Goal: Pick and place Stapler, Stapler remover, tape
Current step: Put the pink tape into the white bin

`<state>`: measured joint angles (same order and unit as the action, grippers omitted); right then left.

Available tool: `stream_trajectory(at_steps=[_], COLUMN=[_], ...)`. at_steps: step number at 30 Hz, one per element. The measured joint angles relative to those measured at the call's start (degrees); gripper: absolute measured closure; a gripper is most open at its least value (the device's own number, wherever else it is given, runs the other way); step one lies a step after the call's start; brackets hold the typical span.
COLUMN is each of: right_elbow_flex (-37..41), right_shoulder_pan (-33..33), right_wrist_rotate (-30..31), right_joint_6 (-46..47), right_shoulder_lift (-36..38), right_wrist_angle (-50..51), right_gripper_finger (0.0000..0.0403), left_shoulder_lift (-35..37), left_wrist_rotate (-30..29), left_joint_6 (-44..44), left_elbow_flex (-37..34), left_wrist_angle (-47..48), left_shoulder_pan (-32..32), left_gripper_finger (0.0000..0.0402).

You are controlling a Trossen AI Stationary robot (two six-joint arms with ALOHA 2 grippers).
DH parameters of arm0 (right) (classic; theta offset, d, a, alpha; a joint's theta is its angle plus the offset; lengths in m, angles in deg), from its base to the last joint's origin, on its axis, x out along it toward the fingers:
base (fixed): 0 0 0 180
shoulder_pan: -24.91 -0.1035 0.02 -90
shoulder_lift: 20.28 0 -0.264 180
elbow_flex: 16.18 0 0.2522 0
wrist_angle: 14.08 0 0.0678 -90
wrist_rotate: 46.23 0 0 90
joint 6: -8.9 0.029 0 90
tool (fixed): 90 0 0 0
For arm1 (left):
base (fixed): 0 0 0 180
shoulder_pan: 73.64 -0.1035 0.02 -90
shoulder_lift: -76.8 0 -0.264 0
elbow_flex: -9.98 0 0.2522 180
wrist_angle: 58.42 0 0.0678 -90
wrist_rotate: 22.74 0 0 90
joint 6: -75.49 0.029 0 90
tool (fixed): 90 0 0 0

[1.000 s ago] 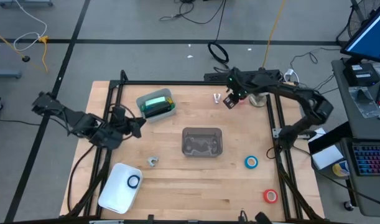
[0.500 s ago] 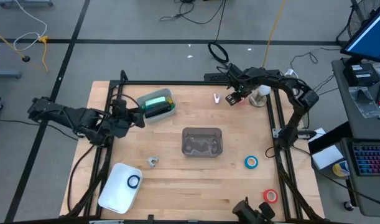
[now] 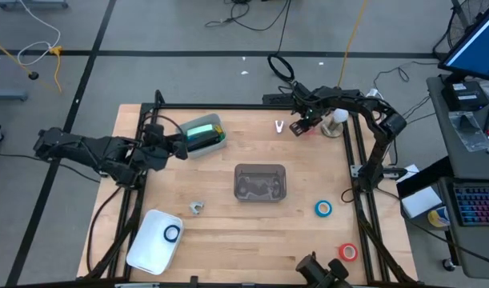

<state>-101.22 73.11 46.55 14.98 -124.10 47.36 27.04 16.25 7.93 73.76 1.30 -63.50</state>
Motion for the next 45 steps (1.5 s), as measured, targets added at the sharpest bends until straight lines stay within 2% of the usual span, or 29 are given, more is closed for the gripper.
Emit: stream_trajectory(at_steps=[6, 28, 41, 45], right_elbow_flex=[0.03, 0.2, -0.11, -0.08], right_shoulder_pan=[-0.3, -0.2, -0.2, -0.74], right_wrist_rotate=[-1.32, -1.39, -1.53, -2.24], right_joint_6=[0.11, 0.09, 1.84, 1.95], right_shoulder_lift=[-0.05, 2.32, -5.15, -5.13], right_wrist_angle=[0.45, -2.27, -0.34, 0.82], right_gripper_finger=[0.0261, 0.0261, 0.0262, 0.0285], left_shoulder_lift=[0.0, 0.0, 0.0, 0.0], left_wrist_rotate=[2.62, 2.75, 3.55, 3.57], left_joint_6=[0.05, 1.56, 3.27, 3.38], left_elbow_flex=[0.0, 0.0, 0.0, 0.0], left_wrist_angle=[0.0, 0.0, 0.0, 0.0], left_shoulder_pan=[-1.01, -1.19, -1.17, -1.17], left_gripper_finger=[0.027, 0.027, 0.027, 0.027])
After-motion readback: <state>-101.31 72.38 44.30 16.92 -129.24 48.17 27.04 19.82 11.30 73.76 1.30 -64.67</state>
